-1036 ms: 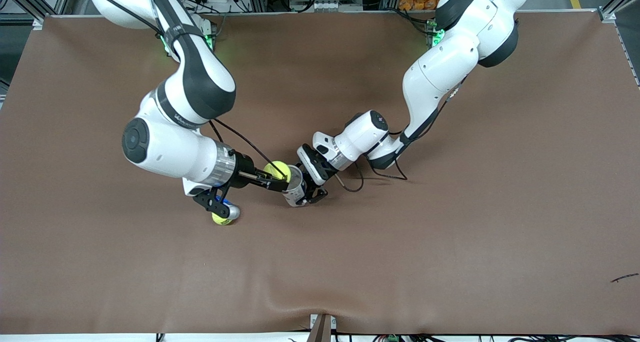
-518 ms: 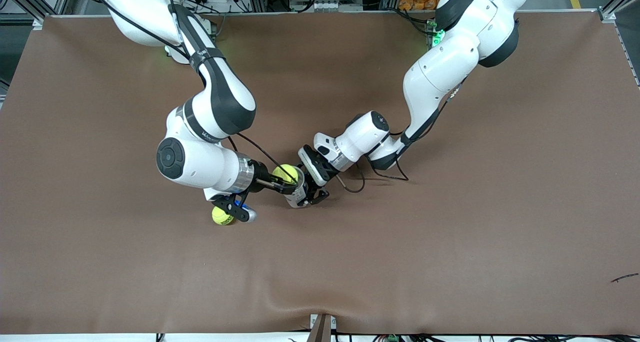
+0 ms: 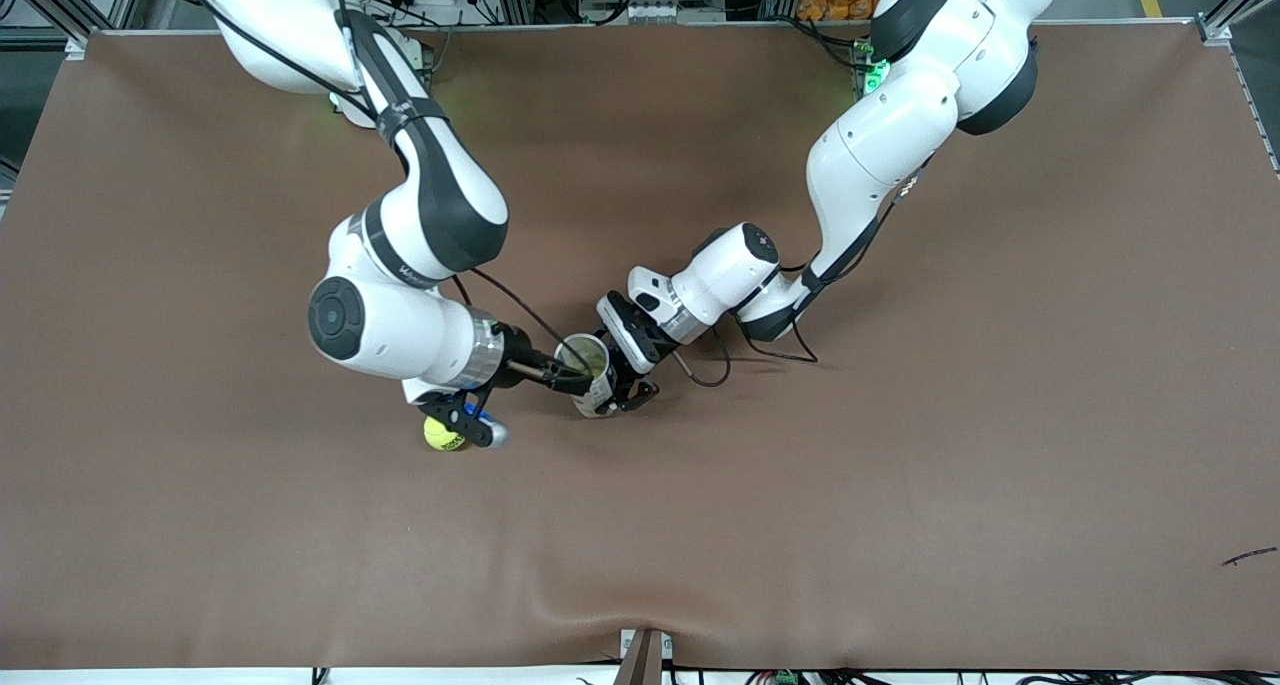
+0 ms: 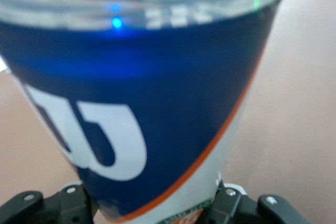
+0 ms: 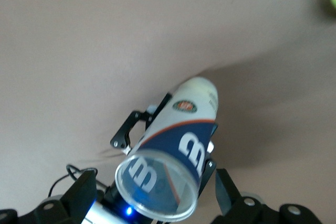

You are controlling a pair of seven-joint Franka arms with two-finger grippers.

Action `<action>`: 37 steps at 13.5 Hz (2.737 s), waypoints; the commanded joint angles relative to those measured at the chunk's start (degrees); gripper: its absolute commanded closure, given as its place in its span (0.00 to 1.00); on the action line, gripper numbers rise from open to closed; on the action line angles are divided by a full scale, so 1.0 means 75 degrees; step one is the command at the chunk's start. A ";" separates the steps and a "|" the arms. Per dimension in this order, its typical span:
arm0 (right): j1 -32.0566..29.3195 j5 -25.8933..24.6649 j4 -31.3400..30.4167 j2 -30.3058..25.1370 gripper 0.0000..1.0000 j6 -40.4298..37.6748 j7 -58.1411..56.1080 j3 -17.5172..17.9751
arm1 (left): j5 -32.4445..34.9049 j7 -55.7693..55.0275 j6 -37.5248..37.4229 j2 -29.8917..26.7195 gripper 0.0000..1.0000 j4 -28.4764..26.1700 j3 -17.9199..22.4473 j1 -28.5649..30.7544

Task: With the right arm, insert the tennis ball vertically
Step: 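Move the held ball over the tube's open rim with the right gripper, then open the right gripper to drop the ball into the tube, then grasp the second tennis ball with the right gripper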

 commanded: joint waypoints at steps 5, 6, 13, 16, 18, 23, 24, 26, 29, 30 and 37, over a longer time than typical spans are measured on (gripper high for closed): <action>-0.1336 -0.2058 0.0029 0.0619 0.00 -0.0046 -0.2095 0.0082 | -0.0081 -0.0117 0.0112 -0.0031 0.23 0.0084 0.0112 -0.0114; -0.1360 -0.2233 0.0029 0.0795 0.00 -0.0022 -0.2691 0.0082 | -0.0081 -0.0117 0.0124 -0.0031 0.23 0.0084 0.0112 -0.0114; -0.1185 -0.3547 -0.0134 0.1394 0.00 0.0212 -0.3190 0.0106 | -0.0057 -0.0117 0.0124 -0.0031 0.23 0.0095 0.0113 -0.0114; -0.1138 -0.3535 -0.0193 0.1534 0.00 0.0364 -0.3189 0.0129 | -0.0046 -0.0117 0.0124 -0.0031 0.23 0.0095 0.0113 -0.0114; -0.1091 -0.3535 -0.0205 0.1628 0.00 0.0516 -0.3189 0.0129 | -0.0034 -0.0117 0.0136 -0.0031 0.23 0.0095 0.0113 -0.0114; -0.1114 -0.3500 -0.0264 0.1629 0.60 0.0552 -0.3166 0.0141 | -0.0022 -0.0117 0.0136 -0.0031 0.23 0.0095 0.0124 -0.0114; -0.1138 -0.3465 -0.0264 0.1605 0.63 0.0552 -0.3166 0.0141 | -0.0011 -0.0105 0.0136 -0.0031 0.23 0.0095 0.0124 -0.0114; -0.1335 -0.3104 -0.0252 0.1256 0.63 0.0506 -0.3154 0.0141 | -0.0011 -0.0117 0.0136 -0.0031 0.23 0.0095 0.0124 -0.0102; -0.1513 -0.2134 -0.0240 0.0448 0.63 -0.0102 -0.3096 0.0153 | -0.0010 -0.0105 0.0136 -0.0031 0.23 0.0095 0.0124 -0.0102; -0.1466 -0.1607 -0.0252 0.0213 0.63 -0.0301 -0.2991 0.0152 | -0.0010 -0.0105 0.0136 -0.0031 0.23 0.0095 0.0124 -0.0102; -0.0496 -0.0137 -0.0147 -0.0621 0.61 -0.0948 0.0192 0.0164 | 0.0001 -0.0105 0.0136 -0.0055 0.23 0.0095 0.0124 -0.0102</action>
